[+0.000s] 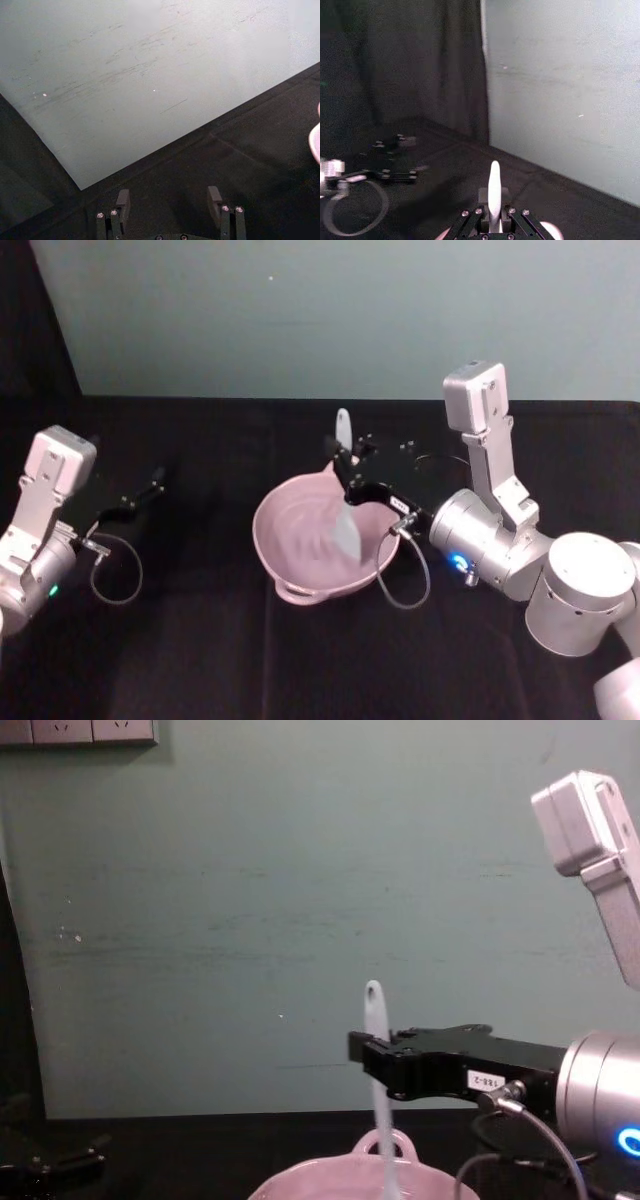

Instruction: Use the one hand to pick up the spoon and stir the clear water in the bowl.

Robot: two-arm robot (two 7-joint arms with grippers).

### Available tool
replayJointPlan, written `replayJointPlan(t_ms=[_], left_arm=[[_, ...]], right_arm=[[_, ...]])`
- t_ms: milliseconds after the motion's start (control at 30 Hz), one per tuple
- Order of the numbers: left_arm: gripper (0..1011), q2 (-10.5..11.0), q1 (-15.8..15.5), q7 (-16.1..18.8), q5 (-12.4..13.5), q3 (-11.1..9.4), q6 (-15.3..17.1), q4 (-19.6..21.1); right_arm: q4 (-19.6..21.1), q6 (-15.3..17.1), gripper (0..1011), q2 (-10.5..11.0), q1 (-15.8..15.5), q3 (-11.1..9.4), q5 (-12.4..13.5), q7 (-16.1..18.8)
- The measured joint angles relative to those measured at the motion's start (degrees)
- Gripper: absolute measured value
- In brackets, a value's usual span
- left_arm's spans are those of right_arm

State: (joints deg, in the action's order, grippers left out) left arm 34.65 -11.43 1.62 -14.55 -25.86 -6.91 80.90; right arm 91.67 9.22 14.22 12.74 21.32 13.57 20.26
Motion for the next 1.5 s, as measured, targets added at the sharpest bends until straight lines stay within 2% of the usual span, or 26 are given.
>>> replayJointPlan(t_ms=[100, 200, 300, 433, 533, 667, 733, 767, 867, 1000, 1033, 1100, 1200, 1333, 1500], left_arm=[[1011, 0.0, 0.0, 0.0, 0.0, 0.0, 0.0, 0.0], [1011, 0.0, 0.0, 0.0, 0.0, 0.0, 0.0, 0.0], [1011, 0.0, 0.0, 0.0, 0.0, 0.0, 0.0, 0.0], [1011, 0.0, 0.0, 0.0, 0.0, 0.0, 0.0, 0.0], [1011, 0.0, 0.0, 0.0, 0.0, 0.0, 0.0, 0.0], [1011, 0.0, 0.0, 0.0, 0.0, 0.0, 0.0, 0.0], [1011, 0.0, 0.0, 0.0, 0.0, 0.0, 0.0, 0.0], [1011, 0.0, 0.0, 0.0, 0.0, 0.0, 0.0, 0.0], [1011, 0.0, 0.0, 0.0, 0.0, 0.0, 0.0, 0.0], [1011, 0.0, 0.0, 0.0, 0.0, 0.0, 0.0, 0.0], [1011, 0.0, 0.0, 0.0, 0.0, 0.0, 0.0, 0.0], [1011, 0.0, 0.0, 0.0, 0.0, 0.0, 0.0, 0.0], [1011, 0.0, 0.0, 0.0, 0.0, 0.0, 0.0, 0.0], [1011, 0.0, 0.0, 0.0, 0.0, 0.0, 0.0, 0.0], [1011, 0.0, 0.0, 0.0, 0.0, 0.0, 0.0, 0.0]], right_arm=[[0.7, 2.3, 131, -0.2, -0.3, 0.2, 3.7, 2.2], [0.1, 3.1, 131, -0.7, 0.1, 0.9, 5.7, 3.5], [-0.8, 3.0, 131, -1.3, 0.5, 1.5, 6.4, 3.9], [-3.0, 1.2, 131, -2.6, 1.5, 2.3, 7.1, 3.7], [-5.3, -1.5, 131, -4.0, 2.3, 2.7, 7.1, 2.6], [-8.9, -6.1, 131, -5.5, 3.7, 3.4, 5.2, 0.0], [-11.5, -10.2, 131, -6.3, 4.7, 3.8, 2.7, -2.2], [-11.5, -10.2, 131, -6.3, 4.7, 3.8, 2.7, -2.2], [-13.6, -14.2, 131, -6.9, 5.2, 3.7, -0.7, -4.6], [-14.1, -16.5, 131, -6.9, 5.2, 3.6, -3.3, -6.0], [-14.1, -17.3, 131, -6.8, 5.2, 3.6, -4.7, -6.8], [-13.9, -18.0, 132, -6.3, 4.9, 3.5, -6.4, -7.5], [-13.3, -17.8, 132, -5.6, 4.7, 3.2, -7.6, -7.8], [-10.9, -14.6, 131, -3.8, 3.8, 2.5, -9.0, -7.4], [-7.6, -10.8, 131, -1.8, 2.5, 1.6, -8.8, -4.9]])
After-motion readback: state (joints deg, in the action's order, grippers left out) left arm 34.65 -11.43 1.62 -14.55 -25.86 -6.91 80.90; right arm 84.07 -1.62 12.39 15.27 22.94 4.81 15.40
